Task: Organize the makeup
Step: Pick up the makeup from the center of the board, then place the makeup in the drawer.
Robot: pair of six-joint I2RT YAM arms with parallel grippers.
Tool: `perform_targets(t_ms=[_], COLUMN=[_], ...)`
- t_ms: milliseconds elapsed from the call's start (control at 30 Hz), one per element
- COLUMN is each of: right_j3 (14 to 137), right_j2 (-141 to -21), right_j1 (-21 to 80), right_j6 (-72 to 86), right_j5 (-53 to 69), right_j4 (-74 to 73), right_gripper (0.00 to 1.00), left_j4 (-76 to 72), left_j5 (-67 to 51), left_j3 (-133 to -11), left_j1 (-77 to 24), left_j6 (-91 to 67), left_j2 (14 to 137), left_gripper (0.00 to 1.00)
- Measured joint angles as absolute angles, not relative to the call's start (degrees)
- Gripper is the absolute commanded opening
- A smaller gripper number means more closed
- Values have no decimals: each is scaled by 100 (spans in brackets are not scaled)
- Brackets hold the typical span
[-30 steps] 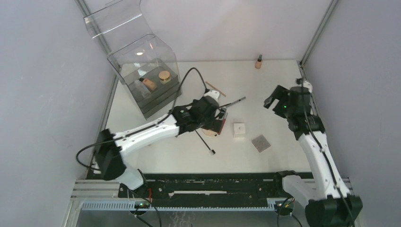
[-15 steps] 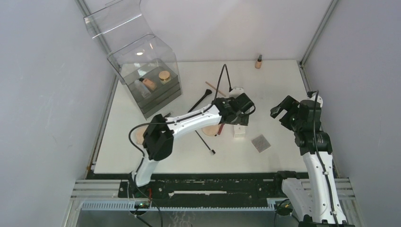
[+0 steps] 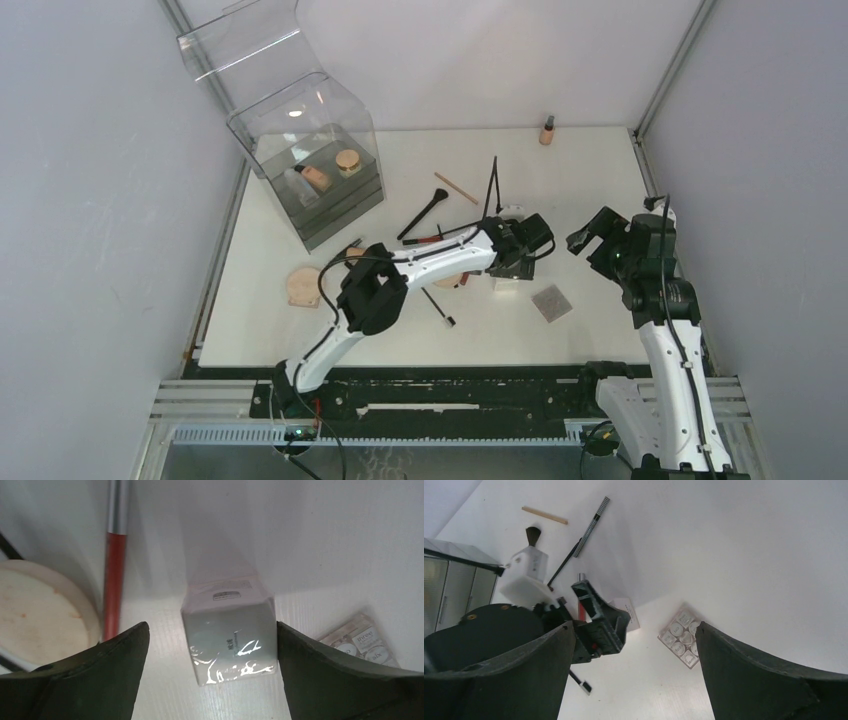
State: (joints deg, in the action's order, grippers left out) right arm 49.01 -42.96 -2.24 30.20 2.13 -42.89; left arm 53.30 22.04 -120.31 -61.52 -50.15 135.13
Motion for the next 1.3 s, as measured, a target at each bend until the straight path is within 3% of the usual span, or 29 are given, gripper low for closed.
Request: perform_targets(t_ms=[167, 267, 600, 867, 967, 1167, 1300], right_j3=[4901, 4880, 4751, 4751, 4751, 4751, 4748], right_j2=[-4287, -4239, -4274, -4254, -4254, -4274, -4316], right_j1=[-224, -224, -224, -224, -224, -224, -224], right_j6=[3020, 3015, 3037, 3041, 3083, 3166, 3208], right_j5=[272, 272, 462, 578, 672, 823, 919], right_j4=[-4342, -4353, -4346, -4305, -4270, -4130, -4058], right_gripper=[96, 95, 94, 93, 92, 92, 92], left_j4=[5317, 5334, 5638, 5301, 5347, 5382, 5352], left_j5=[1949, 1955, 2067, 2871, 3380, 3603, 3592], left_j3=[-12121, -12121, -11963, -11032, -10960, -10829, -10925], left_j1=[-6169, -6176, -5824, -3758, -3105, -2563, -2161], left_j6=[-5089, -5076, -4672, -3820, -3551, -3286, -3140], left_j2=[13778, 13780, 13004, 10077, 9498, 9419, 10014], left_gripper=[42, 27, 26, 32, 31, 27, 27])
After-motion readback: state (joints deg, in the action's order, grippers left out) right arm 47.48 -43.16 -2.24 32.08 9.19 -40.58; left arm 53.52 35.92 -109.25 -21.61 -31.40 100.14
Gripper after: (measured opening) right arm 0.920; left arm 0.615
